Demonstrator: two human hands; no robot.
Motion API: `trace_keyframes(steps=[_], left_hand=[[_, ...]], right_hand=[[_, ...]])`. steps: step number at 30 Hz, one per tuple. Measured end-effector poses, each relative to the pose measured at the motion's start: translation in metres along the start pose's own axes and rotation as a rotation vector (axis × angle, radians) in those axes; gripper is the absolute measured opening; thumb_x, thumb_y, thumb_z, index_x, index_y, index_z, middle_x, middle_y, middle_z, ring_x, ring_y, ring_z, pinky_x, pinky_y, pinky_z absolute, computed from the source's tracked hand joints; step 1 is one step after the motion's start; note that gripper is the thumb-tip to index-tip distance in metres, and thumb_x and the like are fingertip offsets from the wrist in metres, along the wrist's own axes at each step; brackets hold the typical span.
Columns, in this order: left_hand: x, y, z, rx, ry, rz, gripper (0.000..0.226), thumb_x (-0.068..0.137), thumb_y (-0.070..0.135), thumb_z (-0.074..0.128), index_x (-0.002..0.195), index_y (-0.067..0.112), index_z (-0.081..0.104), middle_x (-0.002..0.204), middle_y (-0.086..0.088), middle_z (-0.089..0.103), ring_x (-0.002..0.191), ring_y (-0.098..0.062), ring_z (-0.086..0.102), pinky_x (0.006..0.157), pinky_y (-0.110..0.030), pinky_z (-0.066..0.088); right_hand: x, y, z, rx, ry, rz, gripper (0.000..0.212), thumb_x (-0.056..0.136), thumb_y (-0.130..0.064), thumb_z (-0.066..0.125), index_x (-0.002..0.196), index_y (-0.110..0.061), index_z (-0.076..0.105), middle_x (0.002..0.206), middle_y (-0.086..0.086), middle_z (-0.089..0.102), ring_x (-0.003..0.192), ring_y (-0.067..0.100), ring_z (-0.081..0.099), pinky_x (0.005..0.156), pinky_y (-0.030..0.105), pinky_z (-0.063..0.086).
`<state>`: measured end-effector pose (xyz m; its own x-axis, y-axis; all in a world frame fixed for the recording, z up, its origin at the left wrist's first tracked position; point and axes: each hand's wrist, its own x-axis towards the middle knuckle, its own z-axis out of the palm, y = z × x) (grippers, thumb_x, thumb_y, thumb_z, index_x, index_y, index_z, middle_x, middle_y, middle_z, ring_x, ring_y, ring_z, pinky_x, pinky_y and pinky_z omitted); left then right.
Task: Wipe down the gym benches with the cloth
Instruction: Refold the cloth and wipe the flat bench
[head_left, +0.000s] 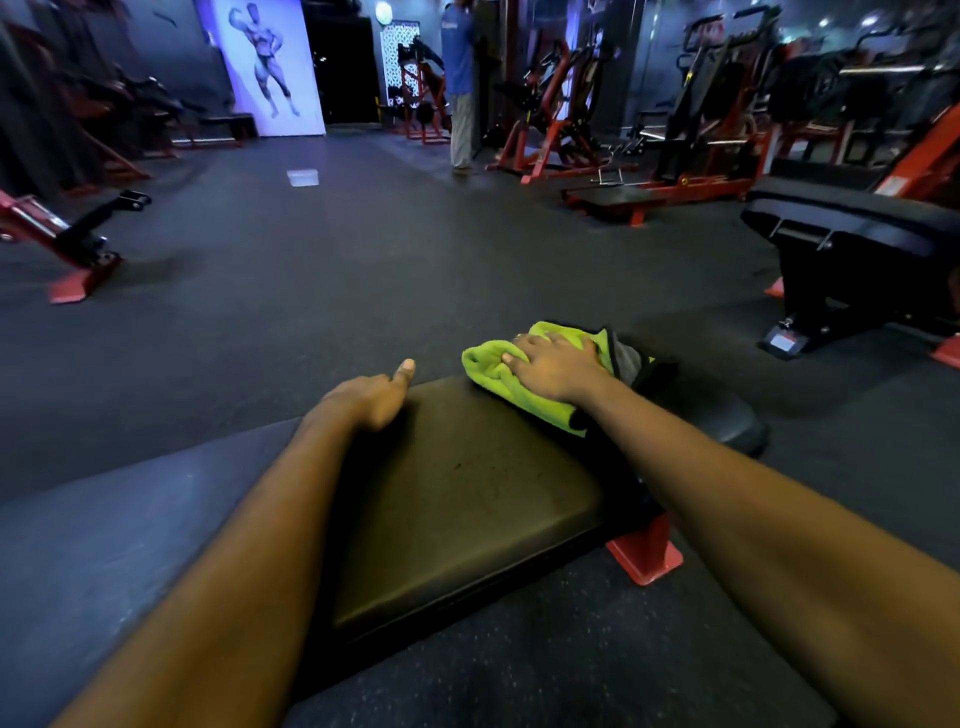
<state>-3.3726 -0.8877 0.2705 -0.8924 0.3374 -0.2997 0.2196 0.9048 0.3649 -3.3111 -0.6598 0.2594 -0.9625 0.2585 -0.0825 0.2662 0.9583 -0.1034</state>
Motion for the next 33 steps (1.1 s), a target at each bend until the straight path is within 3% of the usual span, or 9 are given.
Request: trace_keyframes(steps=[6,12,16,19,24,30,33], left_hand=[[-0.004,0.001,0.000,-0.004,0.012,0.006,0.071,0.102,0.057,0.008,0.152,0.011,0.031,0.158,-0.017,0.028,0.145,-0.033,0.026,0.117,-0.048,0.020],[-0.008,-0.002,0.001,-0.013,0.014,-0.008,0.072,0.101,0.059,0.010,0.152,0.013,0.031,0.158,-0.017,0.028,0.145,-0.034,0.026,0.116,-0.051,0.020],[-0.011,-0.001,0.000,-0.008,0.022,0.000,0.071,0.102,0.058,0.009,0.151,0.011,0.031,0.158,-0.017,0.027,0.145,-0.034,0.026,0.116,-0.050,0.020],[-0.013,-0.001,0.001,-0.017,0.009,0.000,0.071,0.102,0.057,0.010,0.152,0.011,0.030,0.158,-0.018,0.027,0.145,-0.035,0.025,0.117,-0.050,0.019],[-0.017,0.000,0.000,-0.013,0.009,0.000,0.071,0.102,0.056,0.010,0.152,0.010,0.030,0.157,-0.018,0.027,0.145,-0.035,0.025,0.117,-0.050,0.019],[-0.015,-0.002,0.000,0.001,0.018,0.010,0.071,0.102,0.058,0.010,0.152,0.012,0.031,0.157,-0.018,0.028,0.145,-0.036,0.026,0.116,-0.050,0.020],[-0.011,-0.005,0.000,-0.023,0.004,0.019,0.071,0.101,0.059,0.012,0.151,0.012,0.032,0.157,-0.018,0.029,0.144,-0.036,0.027,0.116,-0.052,0.020]], right_hand=[[-0.075,0.012,0.018,0.016,0.065,-0.163,0.054,0.104,-0.054,0.023,0.155,-0.038,0.021,0.163,-0.022,0.009,0.152,0.011,0.005,0.120,0.054,0.004],[-0.044,-0.009,0.007,0.044,0.012,-0.010,0.054,0.105,-0.053,0.020,0.156,-0.035,0.019,0.165,-0.015,0.008,0.153,0.016,0.004,0.118,0.061,0.004],[-0.102,-0.017,0.022,0.066,0.120,-0.075,0.057,0.102,-0.057,0.019,0.155,-0.035,0.024,0.164,-0.015,0.012,0.152,0.014,0.008,0.120,0.056,0.006],[-0.142,-0.017,0.035,0.070,0.212,-0.129,0.073,0.089,-0.067,0.006,0.150,-0.039,0.032,0.162,-0.019,0.017,0.151,0.011,0.012,0.120,0.052,0.008],[-0.102,-0.021,0.022,0.084,0.106,-0.031,0.051,0.103,-0.054,0.023,0.152,-0.040,0.027,0.164,-0.016,0.012,0.152,0.014,0.006,0.119,0.058,0.005],[-0.163,-0.036,0.050,0.081,0.360,-0.010,0.074,0.087,-0.065,0.003,0.146,-0.040,0.040,0.161,-0.014,0.026,0.150,0.015,0.020,0.119,0.055,0.010],[-0.155,-0.029,0.046,0.070,0.314,0.014,0.067,0.090,-0.064,0.006,0.146,-0.043,0.037,0.161,-0.017,0.023,0.150,0.013,0.017,0.118,0.055,0.012]])
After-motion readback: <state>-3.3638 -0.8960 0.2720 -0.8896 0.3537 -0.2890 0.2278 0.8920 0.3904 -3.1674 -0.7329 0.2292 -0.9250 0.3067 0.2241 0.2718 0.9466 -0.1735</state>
